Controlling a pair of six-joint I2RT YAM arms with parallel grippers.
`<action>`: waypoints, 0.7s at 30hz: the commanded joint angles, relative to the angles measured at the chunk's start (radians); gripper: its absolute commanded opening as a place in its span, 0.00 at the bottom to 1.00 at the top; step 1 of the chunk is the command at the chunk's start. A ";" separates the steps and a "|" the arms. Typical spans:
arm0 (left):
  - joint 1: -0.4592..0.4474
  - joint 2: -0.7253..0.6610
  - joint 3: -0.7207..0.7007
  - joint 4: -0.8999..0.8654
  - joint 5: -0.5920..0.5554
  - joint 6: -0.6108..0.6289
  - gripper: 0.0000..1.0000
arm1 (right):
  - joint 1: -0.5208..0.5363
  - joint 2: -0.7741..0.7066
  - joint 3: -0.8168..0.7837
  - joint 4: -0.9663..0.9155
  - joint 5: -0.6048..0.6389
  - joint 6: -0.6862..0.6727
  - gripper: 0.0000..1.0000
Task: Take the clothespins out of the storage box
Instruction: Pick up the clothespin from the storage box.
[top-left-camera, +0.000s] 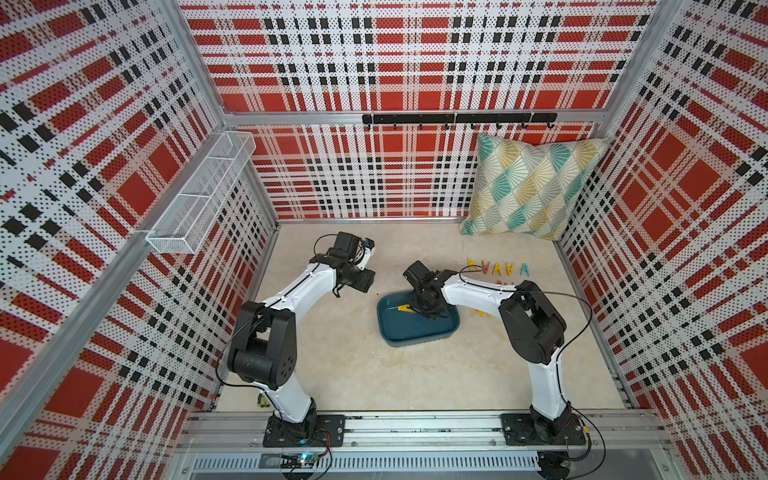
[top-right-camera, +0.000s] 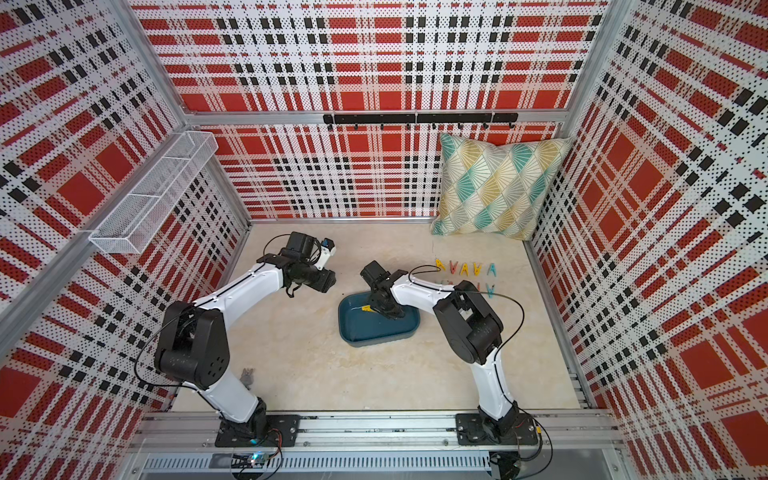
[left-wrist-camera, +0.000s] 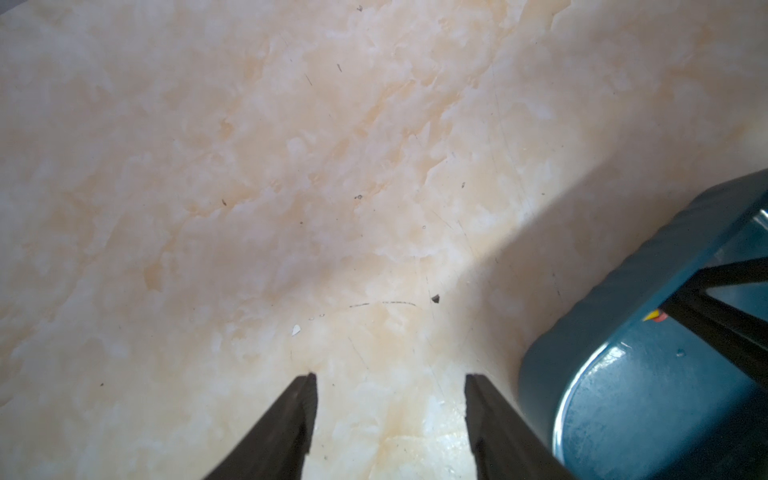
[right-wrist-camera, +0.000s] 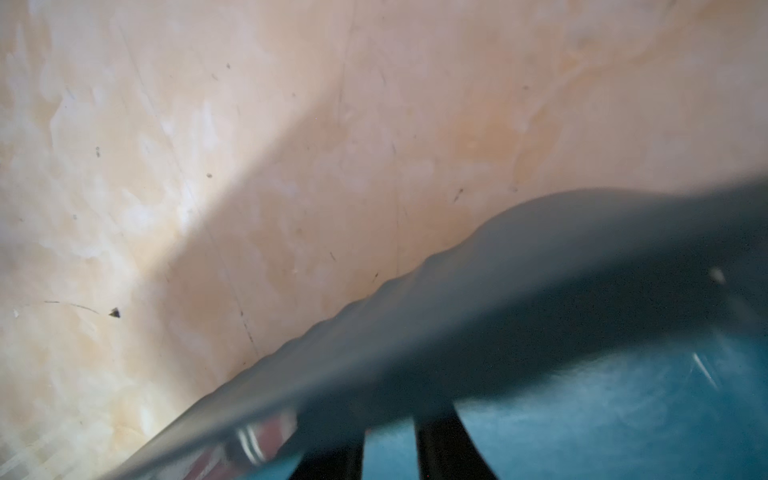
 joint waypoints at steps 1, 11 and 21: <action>0.008 -0.030 0.021 0.003 0.016 -0.002 0.63 | -0.005 0.028 0.005 -0.007 -0.008 0.006 0.22; 0.008 -0.025 0.021 0.001 0.020 -0.003 0.63 | 0.005 -0.039 -0.004 -0.045 0.046 -0.016 0.09; 0.006 -0.015 0.017 0.001 0.023 0.001 0.63 | 0.037 -0.154 -0.029 -0.130 0.110 -0.075 0.00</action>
